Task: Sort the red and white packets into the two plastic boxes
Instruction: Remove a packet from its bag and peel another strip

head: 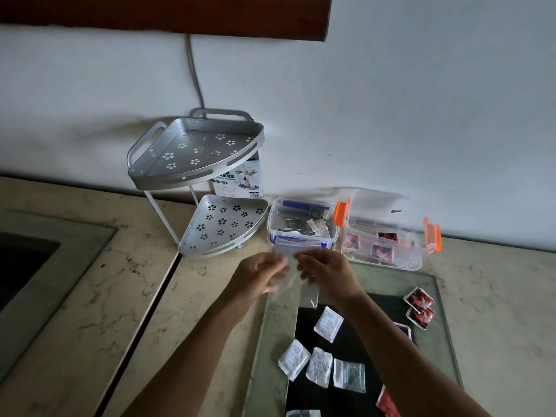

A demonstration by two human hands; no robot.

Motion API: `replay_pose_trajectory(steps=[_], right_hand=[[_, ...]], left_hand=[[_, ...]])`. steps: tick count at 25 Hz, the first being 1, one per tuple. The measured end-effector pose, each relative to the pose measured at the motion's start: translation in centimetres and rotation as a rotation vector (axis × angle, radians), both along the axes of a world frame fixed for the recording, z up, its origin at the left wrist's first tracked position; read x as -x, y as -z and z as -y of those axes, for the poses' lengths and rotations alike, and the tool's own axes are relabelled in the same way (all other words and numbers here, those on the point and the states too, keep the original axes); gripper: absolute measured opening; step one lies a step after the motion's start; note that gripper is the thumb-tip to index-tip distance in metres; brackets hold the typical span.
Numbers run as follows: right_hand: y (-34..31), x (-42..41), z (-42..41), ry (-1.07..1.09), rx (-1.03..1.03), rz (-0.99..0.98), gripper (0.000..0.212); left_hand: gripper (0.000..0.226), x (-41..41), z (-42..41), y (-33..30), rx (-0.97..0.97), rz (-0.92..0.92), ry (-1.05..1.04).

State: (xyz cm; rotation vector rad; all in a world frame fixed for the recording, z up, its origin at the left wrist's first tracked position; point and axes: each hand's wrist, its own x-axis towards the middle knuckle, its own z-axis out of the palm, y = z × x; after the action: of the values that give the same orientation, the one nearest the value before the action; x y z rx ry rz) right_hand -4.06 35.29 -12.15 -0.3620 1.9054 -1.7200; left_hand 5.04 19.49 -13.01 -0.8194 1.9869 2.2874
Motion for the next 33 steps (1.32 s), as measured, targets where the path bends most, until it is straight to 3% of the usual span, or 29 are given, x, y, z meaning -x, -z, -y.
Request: replay_pose_trajectory(steps=[5,14,19,25,30,33], right_hand=[[-1.8,-4.0,-2.9,-0.109,-0.038,-0.1,0.008],[-2.8,-14.1,-10.4,0.122,-0.052,-0.147,0.01],[-2.0,-19.1,-13.7,0.142,-0.186,-0.186,0.013],[-1.3,-21.3,-15.0,0.143,-0.355,-0.322,0.016],[-1.7,-21.2,-15.9,0.131,-0.284,-0.267,0.014],[-1.8,-21.2,-16.3,0.08,-0.279,-0.268,0.015]], left_hand=[[0.017,-2.2,-1.7,-2.5,0.095,-0.171,-0.14],[0.021,-12.8,-7.2,-2.7,0.147,-0.187,-0.034],[0.017,-17.2,-10.2,-1.4,0.172,-0.165,-0.002],[0.025,-19.0,-12.0,-0.6,0.346,-0.154,0.02],[0.017,-19.2,-13.3,-1.9,0.08,-0.136,-0.011],[0.025,-19.6,-13.6,-1.9,0.0,-0.113,0.013]])
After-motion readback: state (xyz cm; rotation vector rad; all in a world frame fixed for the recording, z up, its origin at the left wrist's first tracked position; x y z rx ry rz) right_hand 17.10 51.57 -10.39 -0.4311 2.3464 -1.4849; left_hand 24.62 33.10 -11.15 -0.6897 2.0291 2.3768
